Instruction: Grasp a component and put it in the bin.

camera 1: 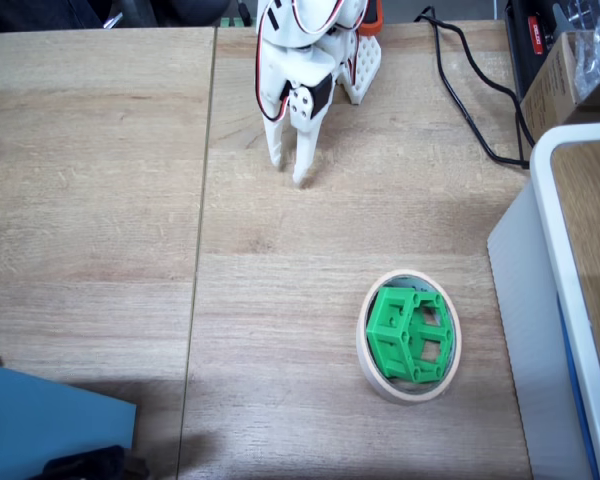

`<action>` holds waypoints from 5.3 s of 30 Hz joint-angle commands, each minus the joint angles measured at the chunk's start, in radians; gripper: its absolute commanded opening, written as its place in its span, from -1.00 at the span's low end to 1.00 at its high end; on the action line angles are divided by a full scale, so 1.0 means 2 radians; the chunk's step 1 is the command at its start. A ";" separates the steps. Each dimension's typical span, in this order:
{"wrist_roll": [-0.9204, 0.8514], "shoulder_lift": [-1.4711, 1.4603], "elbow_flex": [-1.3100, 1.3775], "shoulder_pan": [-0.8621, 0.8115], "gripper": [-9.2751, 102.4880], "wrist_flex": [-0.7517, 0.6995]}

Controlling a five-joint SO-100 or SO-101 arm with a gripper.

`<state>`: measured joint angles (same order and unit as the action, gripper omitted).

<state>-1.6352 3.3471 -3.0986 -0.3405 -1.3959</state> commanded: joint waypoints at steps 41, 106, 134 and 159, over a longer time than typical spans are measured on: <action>-0.006 0.001 -0.028 -0.001 -0.77 -0.009; -0.001 0.001 -0.066 0.005 -0.77 -0.009; -0.001 0.001 -0.066 0.006 -0.77 -0.009; -0.001 0.001 -0.066 0.006 -0.77 -0.009</action>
<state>-1.6383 3.3471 -3.2229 -0.3405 -1.3959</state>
